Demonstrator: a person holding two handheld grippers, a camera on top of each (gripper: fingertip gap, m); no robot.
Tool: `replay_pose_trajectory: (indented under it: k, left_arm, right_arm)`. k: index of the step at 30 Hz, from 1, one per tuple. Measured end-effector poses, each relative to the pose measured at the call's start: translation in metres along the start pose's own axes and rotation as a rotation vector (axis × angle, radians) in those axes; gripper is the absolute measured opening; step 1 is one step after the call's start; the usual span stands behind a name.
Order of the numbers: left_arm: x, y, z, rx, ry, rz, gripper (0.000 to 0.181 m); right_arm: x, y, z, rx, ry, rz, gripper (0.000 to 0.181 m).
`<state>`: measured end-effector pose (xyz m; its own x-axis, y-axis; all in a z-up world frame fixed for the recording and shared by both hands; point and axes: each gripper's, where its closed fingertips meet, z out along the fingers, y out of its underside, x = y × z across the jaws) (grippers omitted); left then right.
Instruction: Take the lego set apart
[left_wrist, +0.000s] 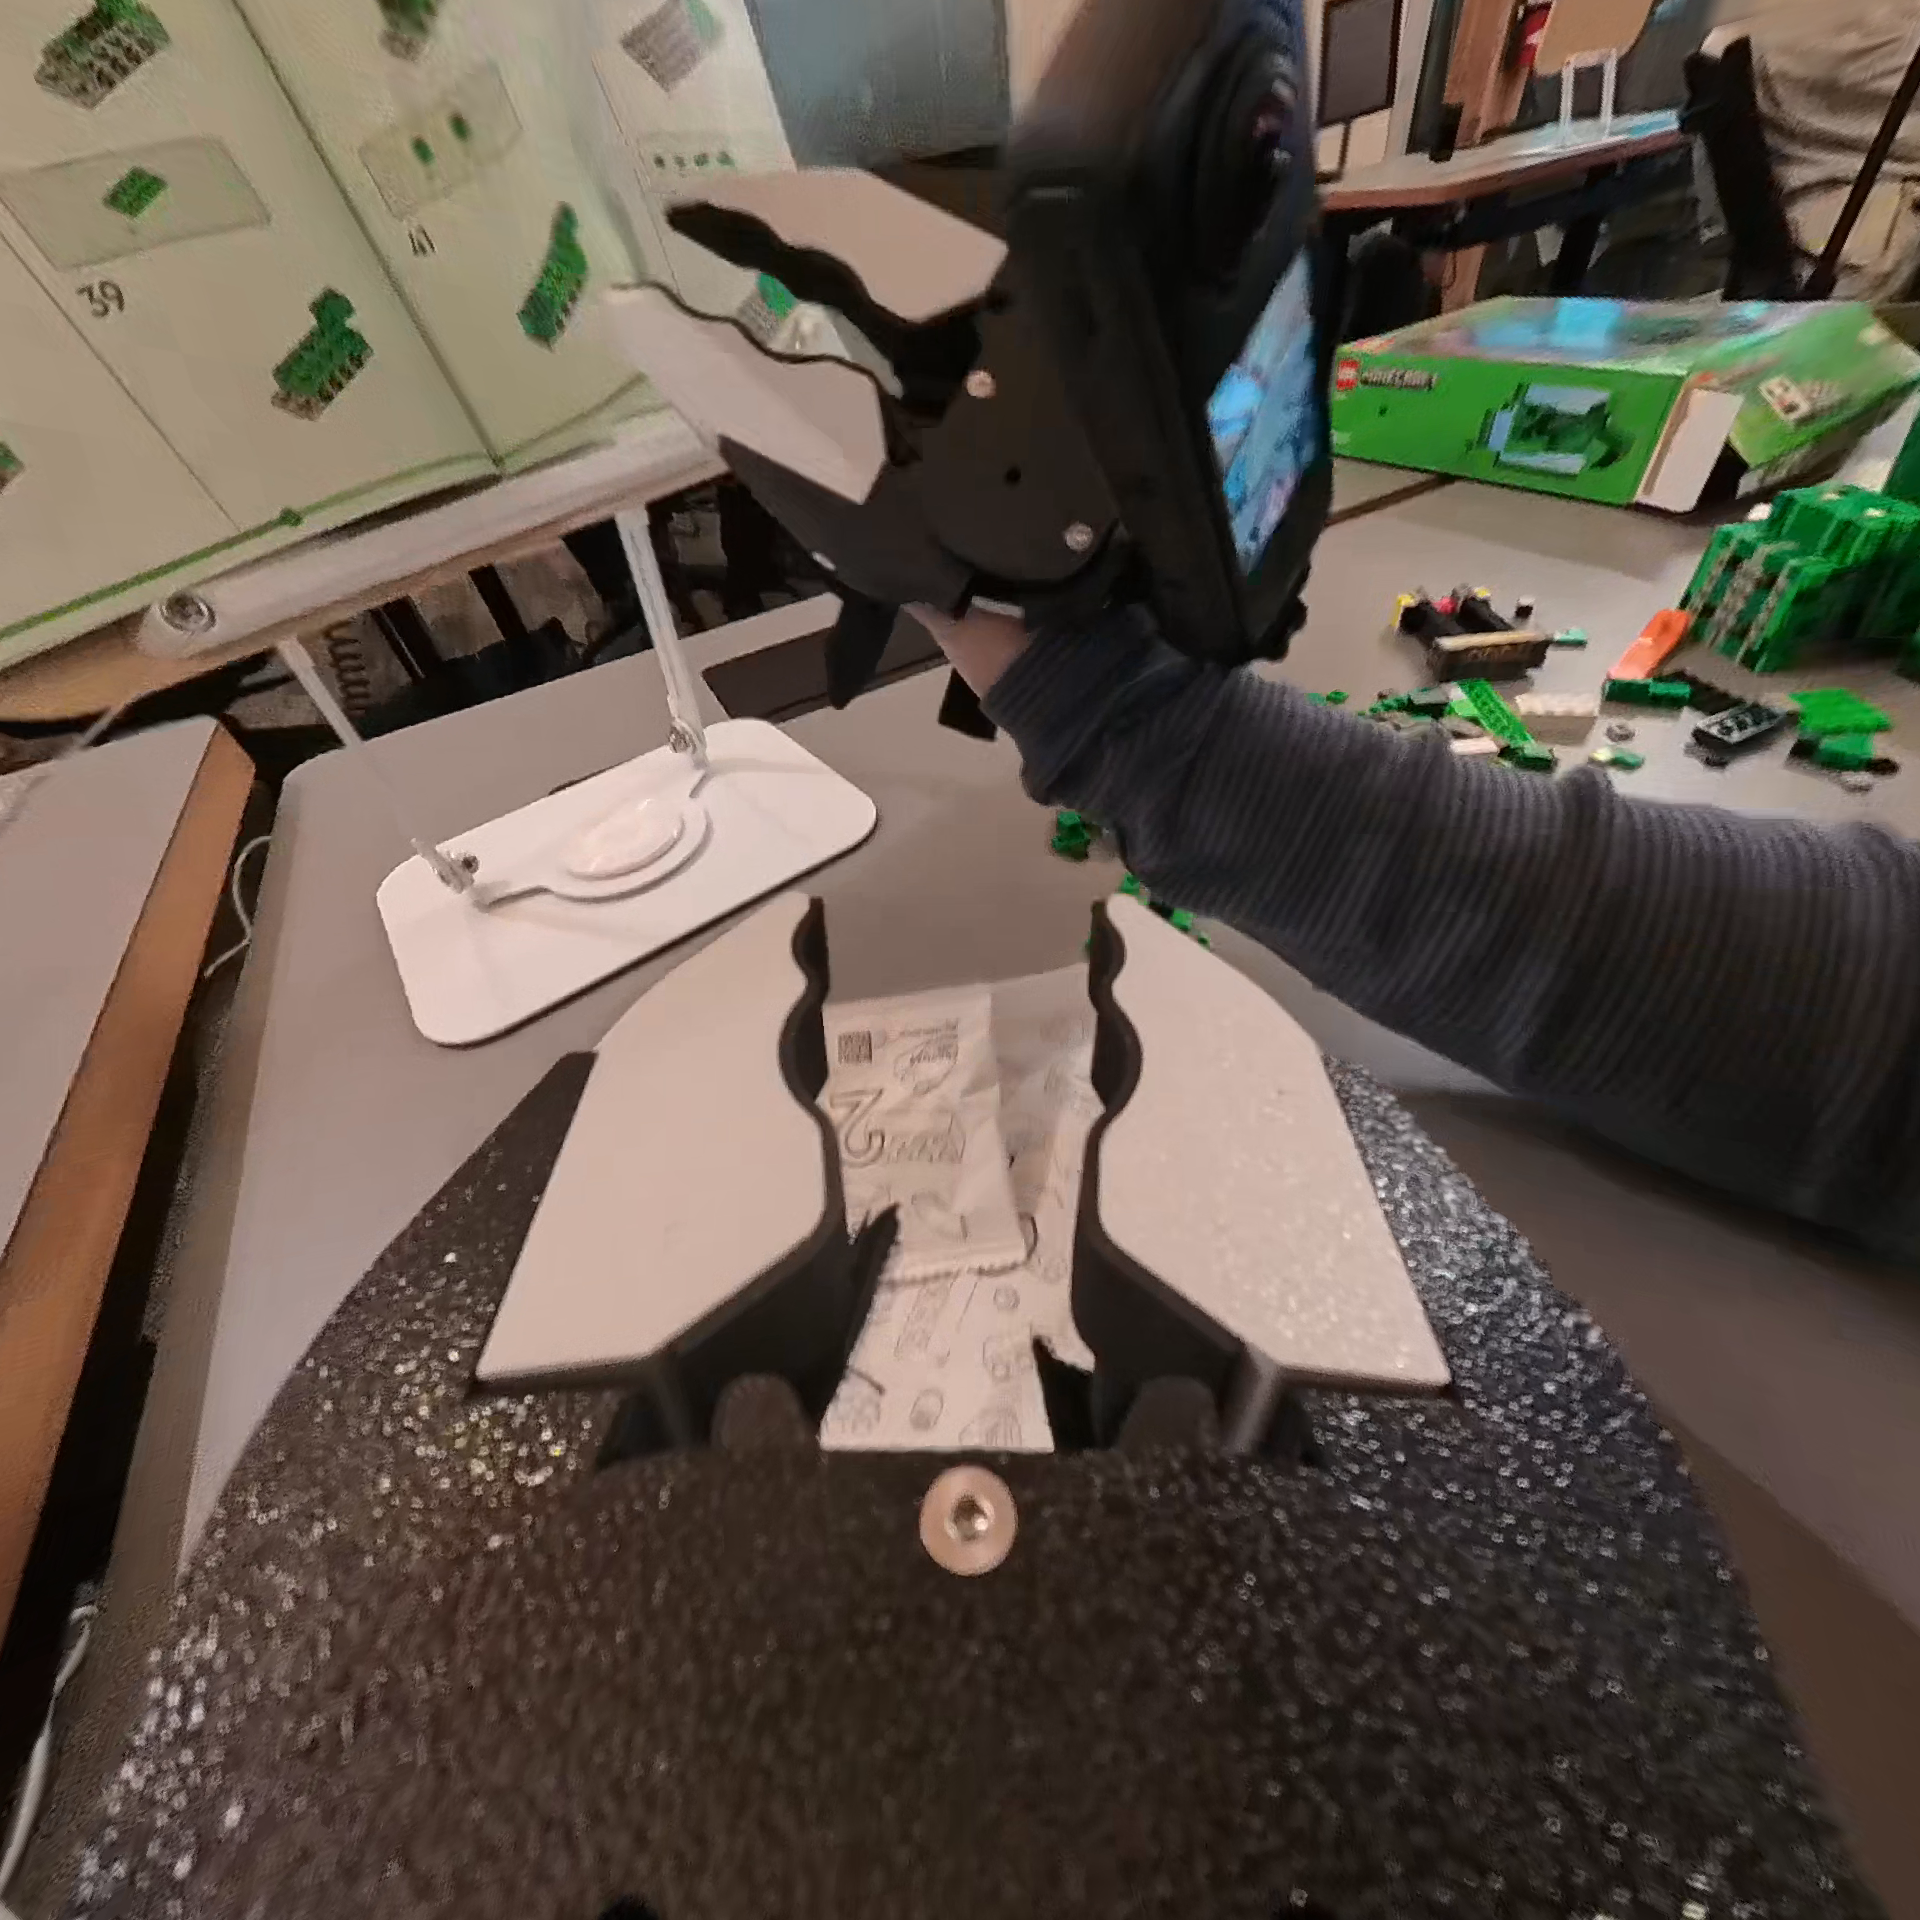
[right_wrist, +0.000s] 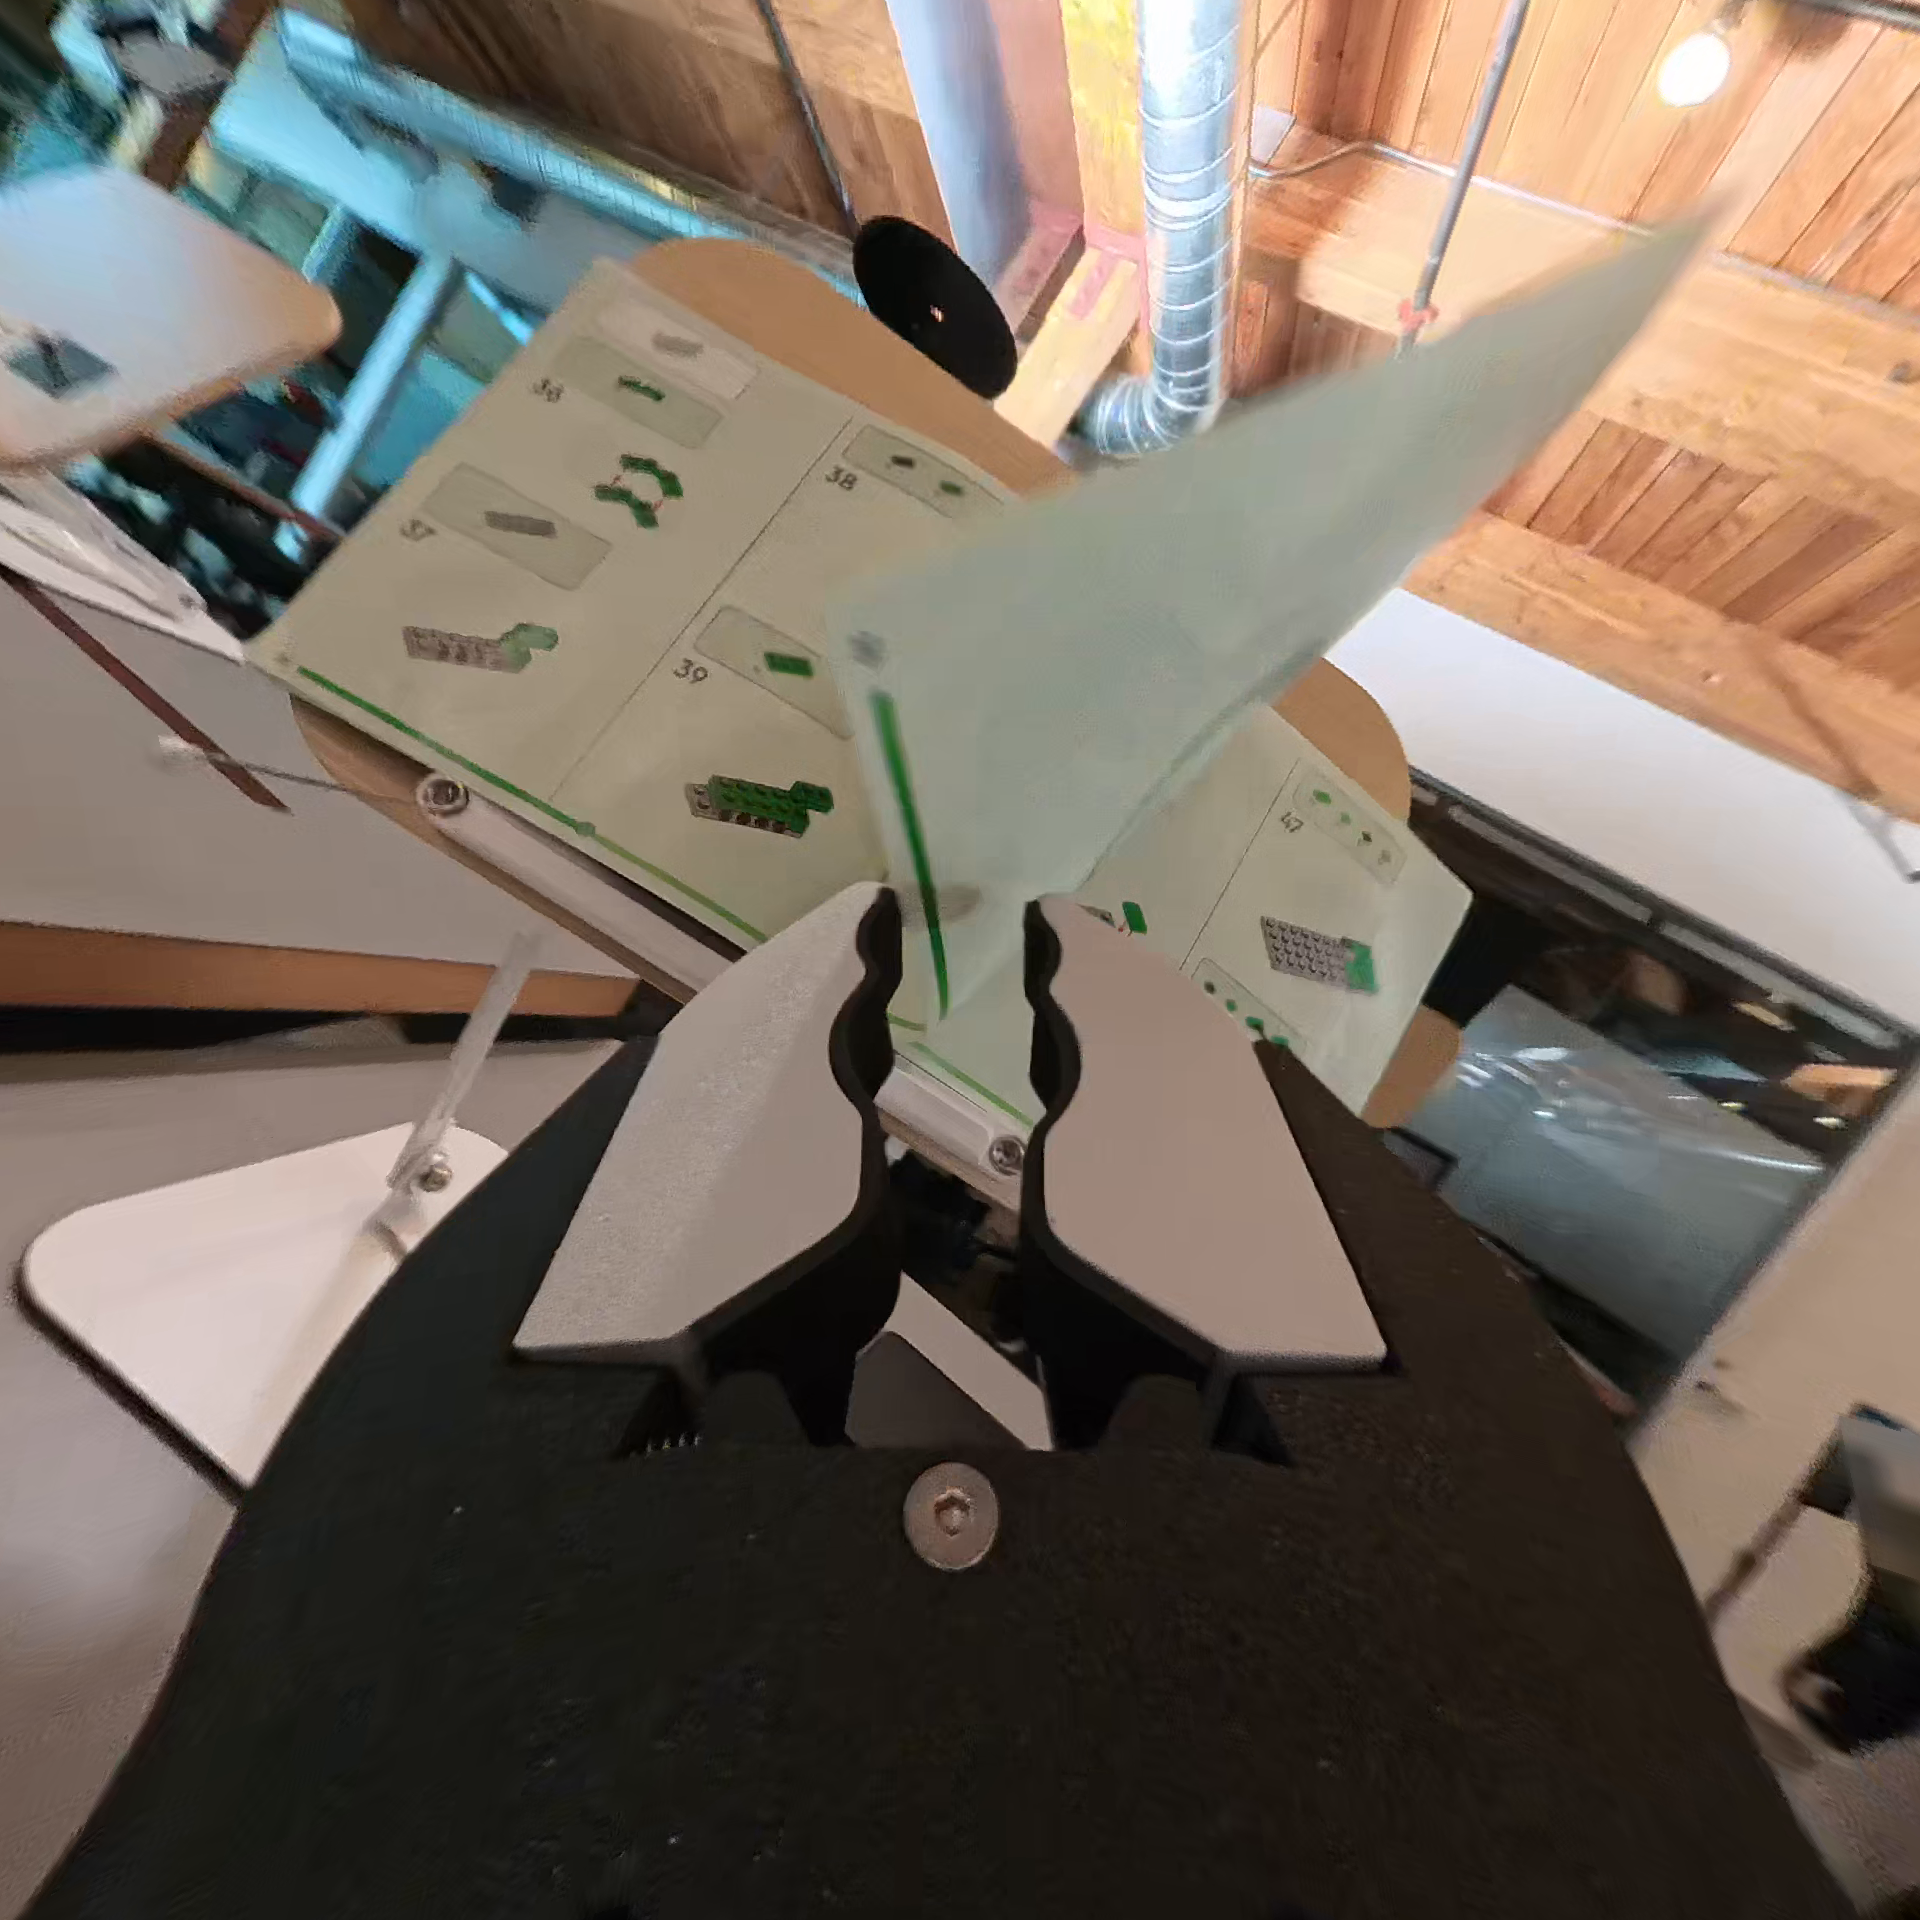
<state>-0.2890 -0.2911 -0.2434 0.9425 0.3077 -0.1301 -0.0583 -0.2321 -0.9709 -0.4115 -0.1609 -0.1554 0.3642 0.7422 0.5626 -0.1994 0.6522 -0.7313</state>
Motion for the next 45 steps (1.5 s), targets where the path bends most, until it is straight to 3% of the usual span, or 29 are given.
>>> replay_pose_trajectory:
  k: [3,6,11,15,20,22,25,30,45]
  left_arm:
    - [-0.008,-0.022,0.019,0.019,-0.044,0.037,0.046]
    - [-0.018,-0.061,0.049,0.066,-0.071,0.119,0.042]
    - [-0.037,-0.120,0.097,0.129,-0.102,0.201,0.040]
    - [-0.044,-0.146,0.110,0.180,-0.082,0.196,0.037]
    - [-0.052,-0.144,0.116,0.217,0.000,0.020,0.031]
    - [-0.056,-0.147,0.115,0.238,0.047,-0.130,0.035]
    - [-0.048,-0.158,0.110,0.326,0.153,-0.210,0.041]
    - [-0.045,-0.140,0.126,0.202,0.116,-0.164,0.043]
    - [-0.023,-0.129,0.136,0.101,0.219,-0.085,0.049]
  right_arm:
    - [0.010,0.008,-0.004,0.039,-0.010,0.080,0.012]
    - [0.012,0.017,-0.006,0.051,-0.047,0.147,0.002]
    - [0.015,0.024,-0.006,0.069,-0.069,0.240,0.000]
    - [0.014,0.027,-0.005,0.074,-0.080,0.259,0.000]
    - [0.019,0.030,-0.005,0.074,-0.076,0.279,0.000]
    - [0.023,0.032,-0.006,0.075,-0.071,0.292,0.000]
    - [0.027,0.033,-0.006,0.072,-0.063,0.306,0.000]
    - [0.026,0.032,-0.006,0.072,-0.066,0.281,0.000]
    - [0.021,0.027,-0.006,0.087,-0.089,0.263,0.000]
